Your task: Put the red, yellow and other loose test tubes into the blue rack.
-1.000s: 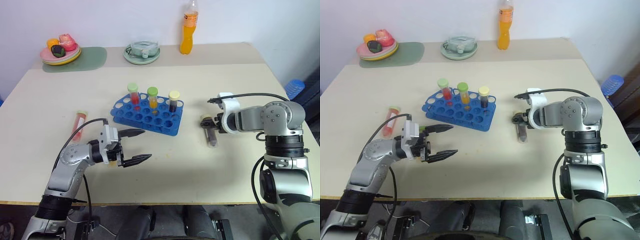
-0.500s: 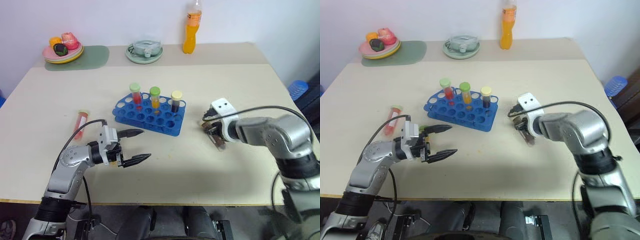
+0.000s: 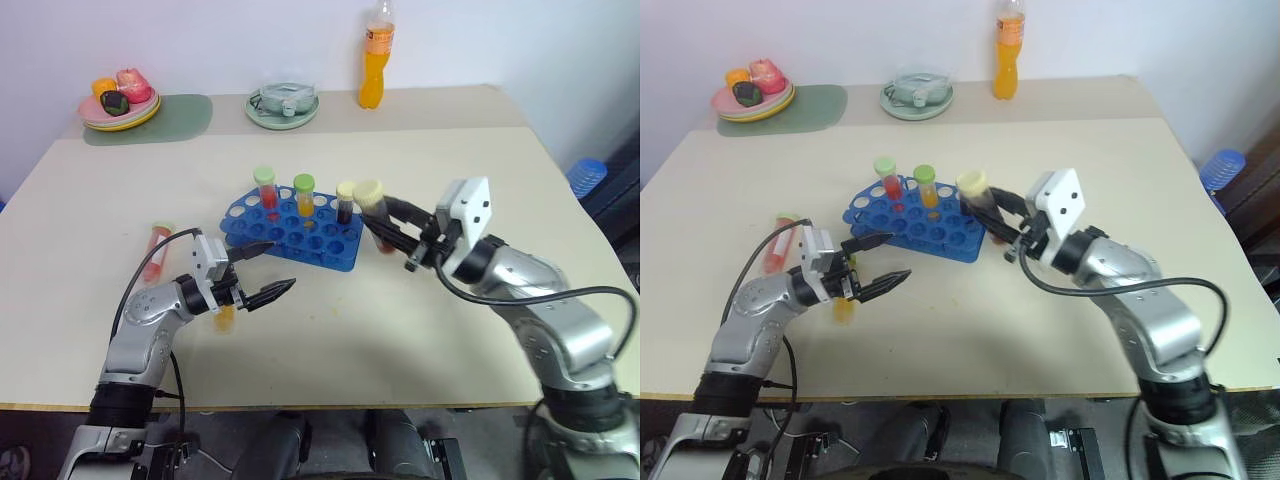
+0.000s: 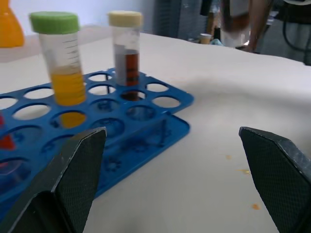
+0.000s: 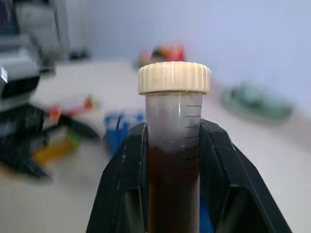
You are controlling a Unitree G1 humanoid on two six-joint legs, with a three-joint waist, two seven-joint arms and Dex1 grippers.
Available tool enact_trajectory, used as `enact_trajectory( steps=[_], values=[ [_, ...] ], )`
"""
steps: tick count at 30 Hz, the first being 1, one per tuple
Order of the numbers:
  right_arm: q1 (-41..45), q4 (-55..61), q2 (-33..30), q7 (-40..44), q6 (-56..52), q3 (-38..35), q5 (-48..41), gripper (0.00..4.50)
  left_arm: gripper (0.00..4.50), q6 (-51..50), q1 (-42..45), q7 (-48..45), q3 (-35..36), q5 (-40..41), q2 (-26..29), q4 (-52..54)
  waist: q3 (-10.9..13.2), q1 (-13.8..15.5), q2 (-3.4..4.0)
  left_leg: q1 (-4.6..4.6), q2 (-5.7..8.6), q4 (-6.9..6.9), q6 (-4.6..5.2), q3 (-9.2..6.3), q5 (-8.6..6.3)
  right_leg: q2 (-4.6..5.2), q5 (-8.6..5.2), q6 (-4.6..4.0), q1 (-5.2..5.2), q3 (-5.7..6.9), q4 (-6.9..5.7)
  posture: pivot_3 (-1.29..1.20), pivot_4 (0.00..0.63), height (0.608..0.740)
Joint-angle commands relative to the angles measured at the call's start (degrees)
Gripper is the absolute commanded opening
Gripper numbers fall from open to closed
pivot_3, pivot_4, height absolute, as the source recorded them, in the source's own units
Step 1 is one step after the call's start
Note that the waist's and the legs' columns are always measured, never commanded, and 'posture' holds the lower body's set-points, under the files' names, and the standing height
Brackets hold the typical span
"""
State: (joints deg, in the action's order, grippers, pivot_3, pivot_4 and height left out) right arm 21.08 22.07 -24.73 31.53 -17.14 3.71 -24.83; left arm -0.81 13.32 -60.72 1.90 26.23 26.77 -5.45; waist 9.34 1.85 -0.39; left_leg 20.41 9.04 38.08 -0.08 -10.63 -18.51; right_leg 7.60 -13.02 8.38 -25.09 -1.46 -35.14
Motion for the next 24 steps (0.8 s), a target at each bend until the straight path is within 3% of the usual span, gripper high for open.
enact_trajectory(
  steps=[1,6,24],
  values=[
    [3.1,-6.6,6.8,-1.5,8.2,0.9,2.4,0.8,4.5,2.9,0.4,-0.7,1.4,-0.8,0.3,-1.6,0.0,-0.2,0.02,0.02,0.01,0.0,-0.01,0.0,0.0,0.01,0.0,0.0,-0.01,0.0,-0.02,0.0,0.15,0.74],
    [4.7,-12.6,14.0,-1.5,13.4,2.1,4.4,0.8,4.5,3.8,2.0,-1.0,2.4,-0.5,0.6,-4.5,0.0,-0.7,0.03,0.06,0.01,-0.03,-0.01,-0.05,0.01,0.0,0.0,-0.01,-0.09,0.01,-0.04,0.0,0.15,0.74],
    [4.3,-30.0,22.1,0.3,25.4,5.8,11.8,0.8,4.5,3.2,0.5,-1.1,4.7,0.3,2.6,-2.1,0.0,-2.7,0.06,0.05,0.01,-0.09,-0.03,-0.06,0.02,-0.02,0.0,-0.02,-0.18,0.01,-0.12,0.0,0.15,0.74]
  ],
)
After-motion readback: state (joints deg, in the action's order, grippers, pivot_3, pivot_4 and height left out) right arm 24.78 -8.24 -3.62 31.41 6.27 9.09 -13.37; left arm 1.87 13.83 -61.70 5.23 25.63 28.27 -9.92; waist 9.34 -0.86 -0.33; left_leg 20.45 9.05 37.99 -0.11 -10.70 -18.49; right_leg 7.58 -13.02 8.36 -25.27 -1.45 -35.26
